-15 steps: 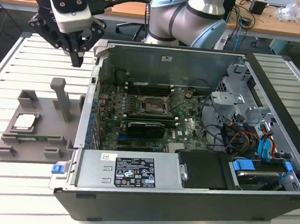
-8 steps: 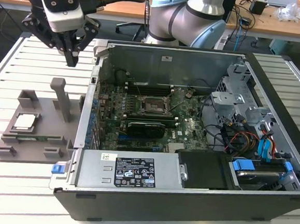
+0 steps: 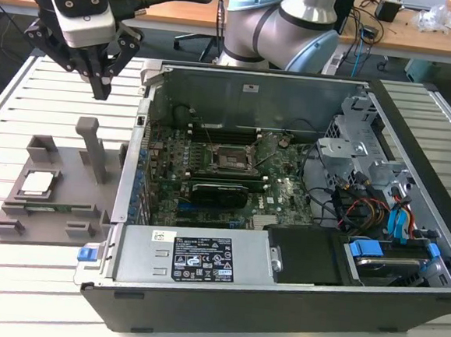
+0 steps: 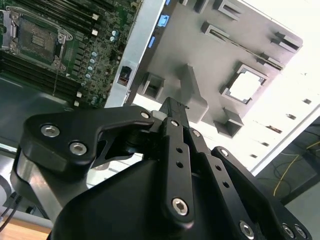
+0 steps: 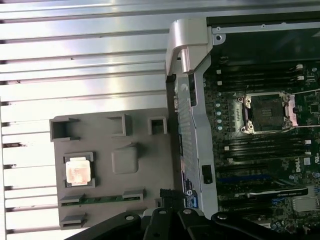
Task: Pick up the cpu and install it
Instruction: 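Reach for the cpu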
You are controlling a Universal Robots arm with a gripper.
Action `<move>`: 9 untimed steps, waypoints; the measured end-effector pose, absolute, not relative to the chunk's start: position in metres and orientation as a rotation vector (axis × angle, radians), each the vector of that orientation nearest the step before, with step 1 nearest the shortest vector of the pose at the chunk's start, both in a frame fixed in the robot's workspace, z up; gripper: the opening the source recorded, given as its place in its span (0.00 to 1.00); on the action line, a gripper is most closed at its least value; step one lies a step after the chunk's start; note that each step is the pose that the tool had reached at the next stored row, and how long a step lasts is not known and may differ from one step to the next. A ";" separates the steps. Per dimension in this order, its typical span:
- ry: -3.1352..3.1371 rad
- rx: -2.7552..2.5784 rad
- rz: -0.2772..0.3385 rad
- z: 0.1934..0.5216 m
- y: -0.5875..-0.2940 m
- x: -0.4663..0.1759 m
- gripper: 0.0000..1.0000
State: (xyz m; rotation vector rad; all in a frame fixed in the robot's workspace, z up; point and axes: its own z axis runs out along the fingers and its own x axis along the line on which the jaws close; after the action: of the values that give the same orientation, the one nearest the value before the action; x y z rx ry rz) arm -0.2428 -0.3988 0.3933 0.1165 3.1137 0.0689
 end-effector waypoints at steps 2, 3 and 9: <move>3.114 0.117 0.069 0.393 -0.399 -0.245 0.11; 3.114 0.117 0.069 0.393 -0.399 -0.246 0.11; 3.114 0.117 0.069 0.393 -0.399 -0.253 0.11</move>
State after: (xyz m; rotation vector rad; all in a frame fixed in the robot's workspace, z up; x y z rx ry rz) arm -0.2526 -0.3989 0.3933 0.1166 3.1137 0.0688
